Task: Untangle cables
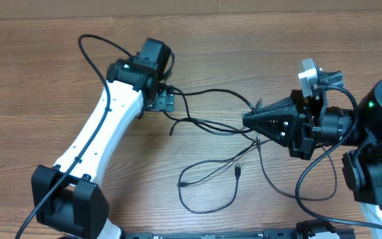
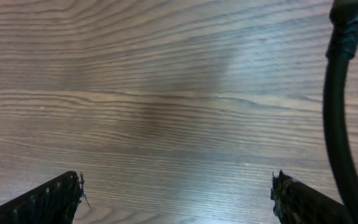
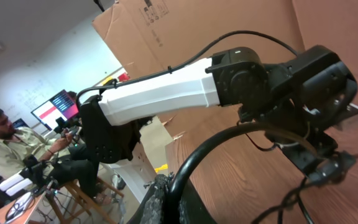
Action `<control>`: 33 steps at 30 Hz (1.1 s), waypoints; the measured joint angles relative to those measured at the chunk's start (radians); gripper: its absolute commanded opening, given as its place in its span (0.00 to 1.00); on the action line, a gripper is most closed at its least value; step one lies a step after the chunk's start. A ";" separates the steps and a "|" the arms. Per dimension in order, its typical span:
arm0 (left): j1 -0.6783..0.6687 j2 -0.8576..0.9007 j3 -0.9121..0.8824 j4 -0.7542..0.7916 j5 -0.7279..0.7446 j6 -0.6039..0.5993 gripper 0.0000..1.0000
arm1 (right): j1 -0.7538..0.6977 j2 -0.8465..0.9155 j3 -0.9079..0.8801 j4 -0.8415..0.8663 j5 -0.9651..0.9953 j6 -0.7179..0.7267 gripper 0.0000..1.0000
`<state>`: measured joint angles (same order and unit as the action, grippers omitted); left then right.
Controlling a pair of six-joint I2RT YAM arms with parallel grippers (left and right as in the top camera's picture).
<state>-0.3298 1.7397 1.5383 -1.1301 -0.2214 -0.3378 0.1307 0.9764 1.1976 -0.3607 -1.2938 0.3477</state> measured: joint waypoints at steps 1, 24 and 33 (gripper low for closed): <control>0.014 0.000 0.000 0.000 0.000 0.000 0.99 | 0.000 0.000 0.000 0.000 0.001 0.000 0.04; 0.219 0.000 0.000 -0.003 0.000 0.000 1.00 | 0.000 0.005 0.000 0.000 0.011 -0.001 0.04; 0.254 0.000 0.000 0.000 -0.021 0.000 1.00 | 0.000 0.005 0.000 0.000 0.016 0.000 0.04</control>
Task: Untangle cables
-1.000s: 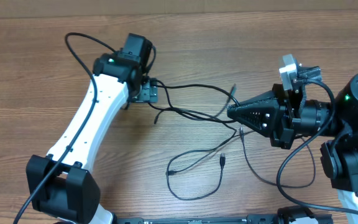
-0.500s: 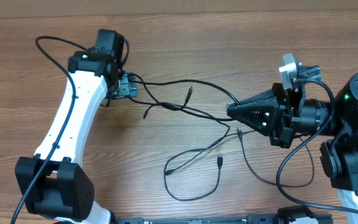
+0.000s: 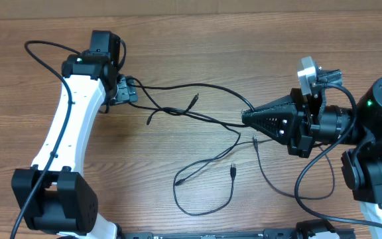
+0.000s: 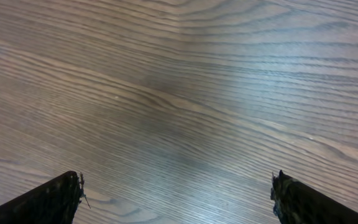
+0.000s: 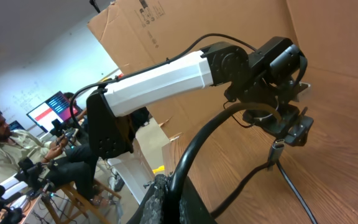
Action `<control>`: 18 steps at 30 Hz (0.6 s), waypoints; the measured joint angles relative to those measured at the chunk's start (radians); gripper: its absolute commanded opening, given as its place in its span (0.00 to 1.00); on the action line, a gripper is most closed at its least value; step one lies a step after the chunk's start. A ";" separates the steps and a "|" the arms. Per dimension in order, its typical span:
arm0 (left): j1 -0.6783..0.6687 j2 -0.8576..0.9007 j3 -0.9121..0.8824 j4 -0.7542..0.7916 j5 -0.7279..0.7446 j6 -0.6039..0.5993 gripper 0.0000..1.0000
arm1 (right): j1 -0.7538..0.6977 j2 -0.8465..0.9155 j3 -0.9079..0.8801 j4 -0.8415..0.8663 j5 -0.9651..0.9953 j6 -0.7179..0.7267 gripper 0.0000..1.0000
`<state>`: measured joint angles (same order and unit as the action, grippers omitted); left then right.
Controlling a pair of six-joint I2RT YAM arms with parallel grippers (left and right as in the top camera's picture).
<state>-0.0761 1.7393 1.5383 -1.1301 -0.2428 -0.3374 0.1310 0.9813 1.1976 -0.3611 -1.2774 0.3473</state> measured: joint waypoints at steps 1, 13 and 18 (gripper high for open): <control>0.007 0.000 0.000 0.000 -0.001 0.000 0.99 | 0.001 0.000 0.000 0.001 0.001 0.000 0.04; 0.100 0.000 0.000 -0.002 0.000 0.003 1.00 | 0.002 0.007 0.000 -0.002 0.012 0.000 0.04; 0.109 0.000 0.000 0.003 -0.005 0.003 1.00 | 0.002 0.007 0.000 0.002 0.009 0.000 0.04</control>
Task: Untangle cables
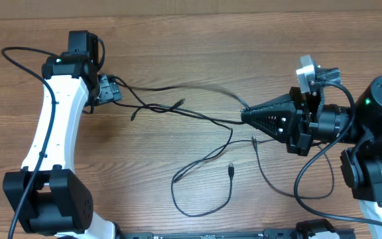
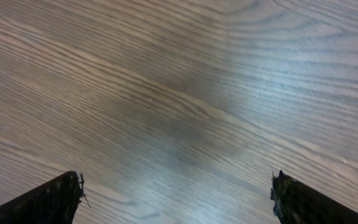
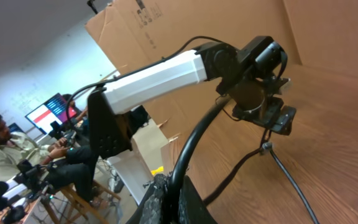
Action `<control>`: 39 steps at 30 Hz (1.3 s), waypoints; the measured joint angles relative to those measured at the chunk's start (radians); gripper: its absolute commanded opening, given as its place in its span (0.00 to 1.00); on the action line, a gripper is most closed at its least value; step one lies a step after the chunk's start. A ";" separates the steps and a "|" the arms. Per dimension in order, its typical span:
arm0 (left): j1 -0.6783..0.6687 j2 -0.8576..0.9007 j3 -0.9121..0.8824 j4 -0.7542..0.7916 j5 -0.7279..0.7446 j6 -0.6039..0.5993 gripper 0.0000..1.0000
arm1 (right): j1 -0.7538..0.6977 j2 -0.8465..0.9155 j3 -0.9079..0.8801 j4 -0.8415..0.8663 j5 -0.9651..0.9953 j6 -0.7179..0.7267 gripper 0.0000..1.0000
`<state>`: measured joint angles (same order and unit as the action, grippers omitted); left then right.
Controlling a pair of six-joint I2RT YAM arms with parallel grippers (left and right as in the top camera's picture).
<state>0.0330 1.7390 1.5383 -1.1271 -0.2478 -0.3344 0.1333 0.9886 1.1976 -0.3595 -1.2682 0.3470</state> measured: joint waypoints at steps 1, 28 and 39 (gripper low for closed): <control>0.005 0.000 0.000 0.006 -0.004 0.000 1.00 | -0.001 -0.002 0.000 0.001 -0.002 0.000 0.04; 0.037 0.000 0.000 0.028 -0.064 0.000 1.00 | -0.344 -0.016 0.000 0.000 -0.037 0.000 0.04; 0.042 0.000 0.000 0.027 -0.071 0.000 1.00 | -0.415 -0.018 0.000 -0.034 -0.045 0.000 0.04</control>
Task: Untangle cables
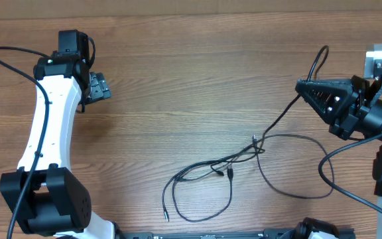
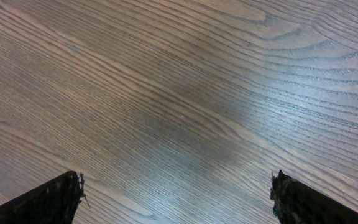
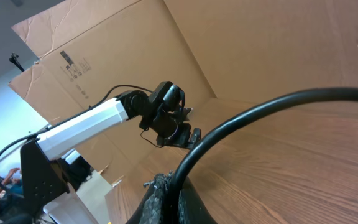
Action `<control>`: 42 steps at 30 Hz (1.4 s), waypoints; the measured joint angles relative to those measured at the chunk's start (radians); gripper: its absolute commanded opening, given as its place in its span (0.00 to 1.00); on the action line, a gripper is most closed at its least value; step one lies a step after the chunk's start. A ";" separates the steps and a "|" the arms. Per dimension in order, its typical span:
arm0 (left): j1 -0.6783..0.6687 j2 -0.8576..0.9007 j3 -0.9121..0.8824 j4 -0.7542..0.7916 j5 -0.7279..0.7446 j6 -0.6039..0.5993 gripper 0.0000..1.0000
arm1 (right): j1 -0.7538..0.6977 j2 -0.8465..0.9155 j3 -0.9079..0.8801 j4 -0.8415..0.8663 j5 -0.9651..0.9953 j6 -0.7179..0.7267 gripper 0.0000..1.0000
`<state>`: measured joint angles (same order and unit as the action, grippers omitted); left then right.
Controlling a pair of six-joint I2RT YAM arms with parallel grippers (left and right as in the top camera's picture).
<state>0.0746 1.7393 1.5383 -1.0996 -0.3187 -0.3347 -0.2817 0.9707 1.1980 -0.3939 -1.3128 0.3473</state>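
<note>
Thin black cables [image 1: 207,174] lie in a loose tangle at the table's front middle, with plug ends showing. One black cable [image 1: 280,116] rises from the tangle to my right gripper [image 1: 300,85], which is shut on it; beyond the jaws it arcs up in a loop. In the right wrist view the cable [image 3: 260,109] comes out of the closed right gripper [image 3: 174,182]. My left gripper [image 1: 97,86] is at the far left, open. In its wrist view the fingers [image 2: 55,199] stand wide apart around the left gripper's [image 2: 176,180] gap, over bare wood.
A wide cable loop [image 1: 310,192] lies to the right of the tangle, near the right arm's base. The left arm's own lead [image 1: 5,53] curves off at the far left. A cardboard wall [image 3: 260,37] stands behind the wooden table [image 1: 191,66].
The cable that reached across to my left gripper is gone from there and now lies slack in the front-middle tangle. My right gripper, still shut on its cable, is further right and higher.
First my left gripper was near the table's back middle with a cable end at it, and the right gripper was shut on a cable close by. At each later moment the left gripper was further left, the cable stretched longer. Now that cable lies slack and both grippers are far apart.
</note>
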 measured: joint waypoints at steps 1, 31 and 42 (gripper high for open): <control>0.000 0.000 0.000 0.000 0.005 0.000 0.99 | 0.000 0.000 0.000 0.000 0.000 0.000 0.04; -0.179 0.000 0.000 -0.030 0.782 0.484 0.99 | 0.000 0.041 0.001 -0.012 -0.007 0.000 0.04; -0.512 0.000 0.000 0.054 0.859 0.647 1.00 | 0.000 0.082 0.001 -0.021 -0.007 0.000 0.04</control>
<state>-0.4374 1.7397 1.5379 -1.0454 0.5404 0.3119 -0.2817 1.0531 1.1988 -0.4149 -1.3201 0.3477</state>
